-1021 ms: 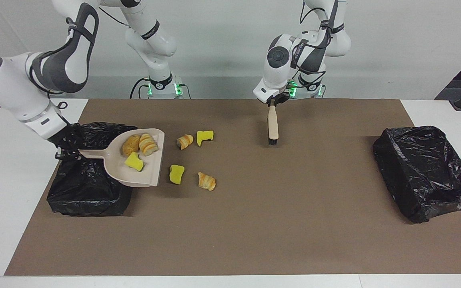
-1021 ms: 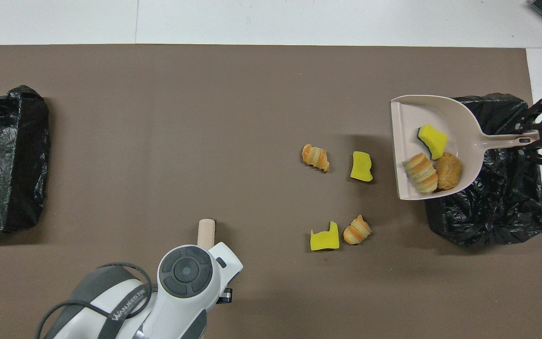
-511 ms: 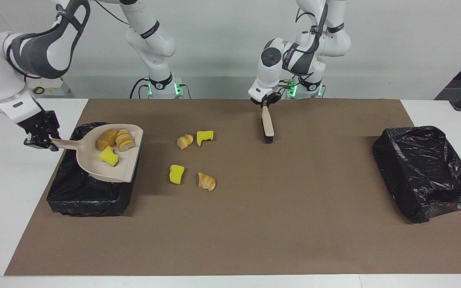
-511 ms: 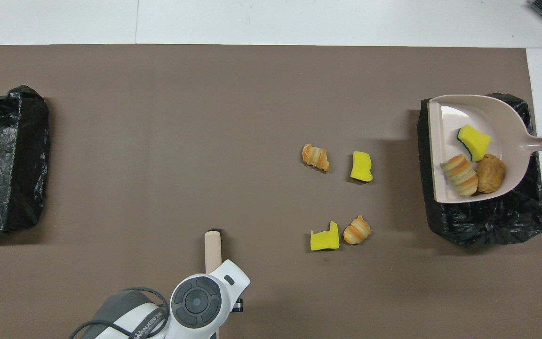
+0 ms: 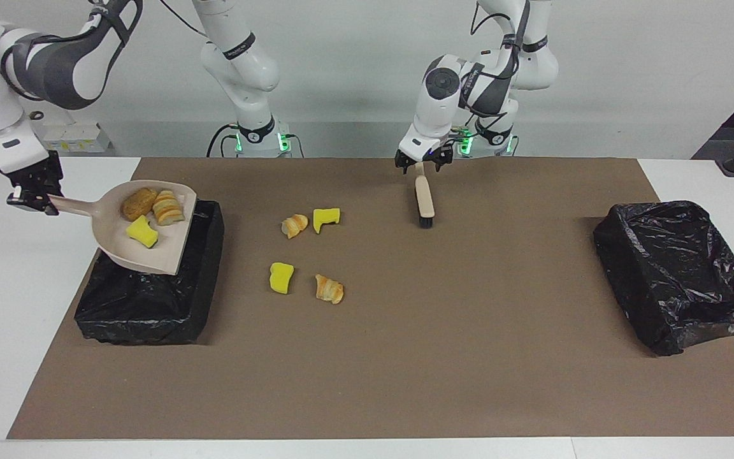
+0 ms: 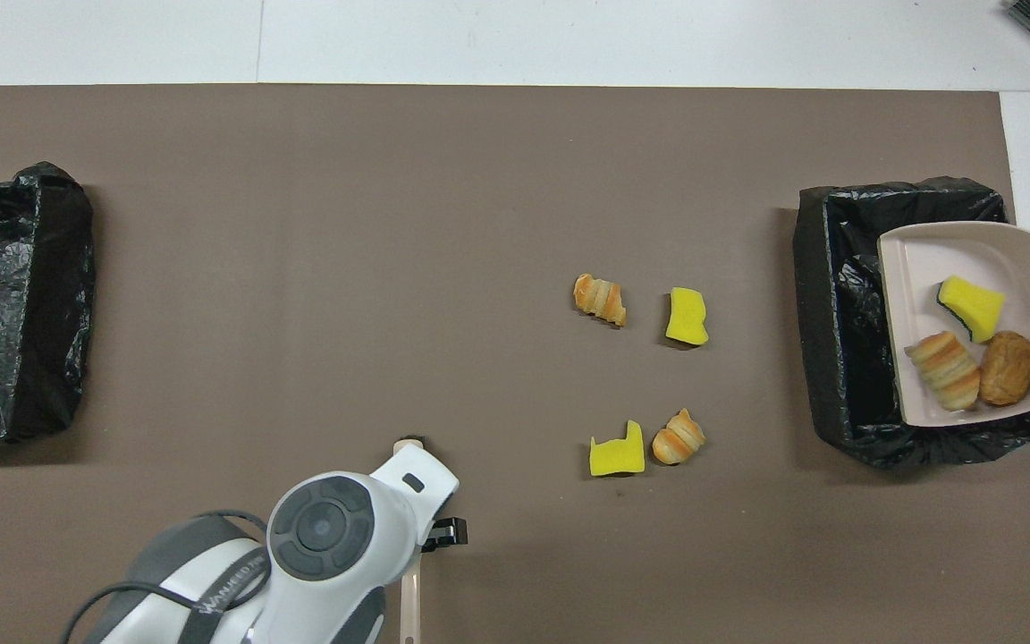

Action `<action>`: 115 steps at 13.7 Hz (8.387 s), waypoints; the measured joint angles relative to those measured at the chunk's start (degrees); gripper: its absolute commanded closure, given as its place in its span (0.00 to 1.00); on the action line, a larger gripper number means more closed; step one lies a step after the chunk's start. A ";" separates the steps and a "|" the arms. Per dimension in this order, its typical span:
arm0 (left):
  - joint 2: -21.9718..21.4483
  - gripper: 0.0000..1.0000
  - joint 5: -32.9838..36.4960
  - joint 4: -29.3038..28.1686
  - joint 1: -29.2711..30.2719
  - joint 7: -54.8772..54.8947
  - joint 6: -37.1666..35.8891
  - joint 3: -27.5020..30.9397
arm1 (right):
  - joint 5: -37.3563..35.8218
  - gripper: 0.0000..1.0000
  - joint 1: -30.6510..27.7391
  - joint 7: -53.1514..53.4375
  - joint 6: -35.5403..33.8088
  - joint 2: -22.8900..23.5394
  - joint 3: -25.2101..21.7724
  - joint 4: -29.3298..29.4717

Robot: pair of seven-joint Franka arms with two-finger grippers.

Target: Sweep and dump trash in bin

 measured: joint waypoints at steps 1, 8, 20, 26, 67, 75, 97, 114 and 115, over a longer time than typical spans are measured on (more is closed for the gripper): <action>0.17 0.00 0.03 1.40 0.31 1.54 -0.37 3.40 | -3.71 1.00 0.20 1.52 1.69 -0.13 0.15 -1.04; 8.94 0.00 10.04 15.74 0.71 17.81 -2.10 23.46 | -24.02 1.00 9.56 21.35 6.84 -3.84 0.81 -10.64; 14.78 0.00 15.47 40.46 4.64 36.55 -16.29 33.82 | -44.71 1.00 21.26 29.12 -5.95 -4.98 1.06 -8.84; 11.53 0.00 15.60 43.03 6.61 33.46 -25.14 32.77 | -51.33 1.00 25.31 29.25 -9.52 -5.28 1.13 -7.49; 9.27 0.00 15.95 41.19 6.70 38.23 -25.10 30.63 | 6.49 1.00 65.38 153.53 -0.22 31.14 1.69 27.60; 9.27 0.00 15.95 41.19 6.70 38.23 -25.10 30.66 | 8.37 1.00 68.18 153.86 0.21 32.92 1.98 26.57; 21.86 0.00 15.79 43.10 5.47 38.23 -14.17 29.72 | 13.28 0.04 61.71 156.49 8.20 27.99 1.55 20.97; 26.01 0.00 21.71 22.80 -3.63 1.08 10.45 11.09 | 13.05 0.00 36.47 144.18 -11.94 -7.83 0.95 6.87; 25.99 0.02 22.24 22.05 -3.69 0.39 10.94 10.85 | 13.05 0.00 35.89 142.90 -13.27 -8.89 0.95 6.86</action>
